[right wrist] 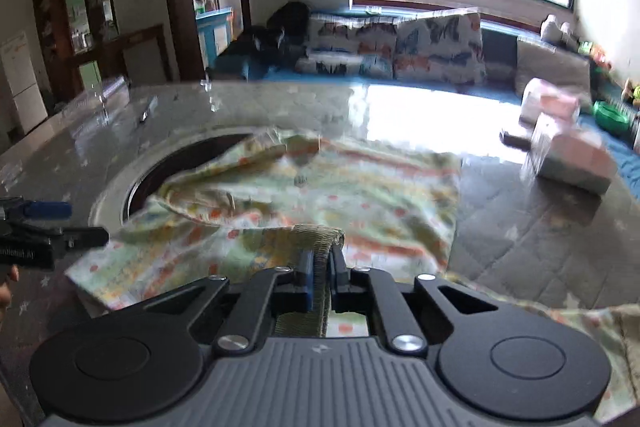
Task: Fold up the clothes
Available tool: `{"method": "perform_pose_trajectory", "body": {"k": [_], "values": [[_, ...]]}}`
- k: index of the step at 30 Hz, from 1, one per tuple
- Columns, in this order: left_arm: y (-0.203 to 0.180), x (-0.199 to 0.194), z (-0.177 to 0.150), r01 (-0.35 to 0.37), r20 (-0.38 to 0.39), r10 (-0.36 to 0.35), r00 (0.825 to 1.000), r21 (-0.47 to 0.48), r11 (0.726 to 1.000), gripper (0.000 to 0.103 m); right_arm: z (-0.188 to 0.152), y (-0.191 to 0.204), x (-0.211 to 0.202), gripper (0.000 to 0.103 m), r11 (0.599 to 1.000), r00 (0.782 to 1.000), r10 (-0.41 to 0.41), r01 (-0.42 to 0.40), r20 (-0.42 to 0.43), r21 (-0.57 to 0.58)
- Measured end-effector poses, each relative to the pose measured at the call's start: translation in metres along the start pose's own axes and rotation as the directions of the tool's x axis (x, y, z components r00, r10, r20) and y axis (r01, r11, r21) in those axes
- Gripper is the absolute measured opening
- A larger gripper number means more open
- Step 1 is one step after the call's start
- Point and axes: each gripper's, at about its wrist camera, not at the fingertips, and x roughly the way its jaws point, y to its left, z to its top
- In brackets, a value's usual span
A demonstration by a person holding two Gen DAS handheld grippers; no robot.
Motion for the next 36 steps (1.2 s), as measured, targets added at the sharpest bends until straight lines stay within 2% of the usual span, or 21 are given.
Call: {"method": "perform_pose_trajectory", "body": {"k": [5, 6, 10, 12, 14, 15, 18, 23, 28, 31, 36], "values": [[-0.004, 0.007, 0.004, -0.009, -0.019, 0.009, 1.0, 0.02, 1.0, 0.103, 0.001, -0.002, -0.006, 0.012, 0.999, 0.999, -0.039, 0.039, 0.015, -0.011], [-0.005, 0.008, 0.005, -0.009, -0.022, 0.01, 1.0, 0.029, 1.0, 0.103, 0.001, -0.002, -0.007, 0.012, 1.0, 1.0, -0.021, 0.021, 0.022, -0.014], [-0.014, 0.015, 0.018, 0.0, -0.009, 0.001, 1.0, 0.064, 0.998, 0.103, -0.001, 0.005, -0.009, 0.035, 0.998, 0.998, 0.053, -0.051, 0.028, -0.044], [-0.021, 0.022, 0.028, 0.006, 0.001, -0.006, 1.0, 0.077, 0.997, 0.103, -0.003, 0.009, -0.004, 0.036, 0.996, 0.997, 0.072, -0.071, 0.009, -0.061], [-0.029, 0.033, 0.037, -0.003, 0.008, 0.003, 1.0, 0.092, 0.996, 0.103, -0.005, 0.011, -0.001, 0.048, 0.994, 0.996, 0.088, -0.088, -0.004, -0.068], [-0.033, 0.04, 0.042, -0.012, 0.004, 0.011, 1.0, 0.1, 0.995, 0.103, -0.006, 0.012, 0.0, 0.051, 0.993, 0.995, 0.095, -0.095, -0.007, -0.067], [-0.043, 0.066, 0.057, -0.02, -0.01, 0.022, 1.0, 0.138, 0.99, 0.103, -0.008, 0.013, 0.002, 0.055, 0.991, 0.993, 0.114, -0.116, -0.018, -0.074], [-0.057, 0.119, 0.078, -0.079, -0.036, 0.088, 0.995, 0.214, 0.974, 0.103, -0.01, 0.013, 0.005, 0.064, 0.988, 0.99, 0.139, -0.141, -0.033, -0.068], [-0.064, 0.17, 0.083, -0.137, -0.065, 0.163, 0.984, 0.295, 0.946, 0.103, -0.01, 0.011, 0.006, 0.068, 0.985, 0.987, 0.159, -0.161, -0.034, -0.055], [-0.061, 0.18, 0.088, -0.148, -0.049, 0.17, 0.984, 0.304, 0.941, 0.103, -0.01, 0.011, 0.007, 0.071, 0.984, 0.985, 0.167, -0.169, -0.036, -0.054], [-0.039, 0.188, 0.099, -0.244, -0.006, 0.255, 0.967, 0.28, 0.929, 0.103, -0.01, 0.008, 0.009, 0.072, 0.982, 0.983, 0.183, -0.184, -0.034, -0.048]]}}
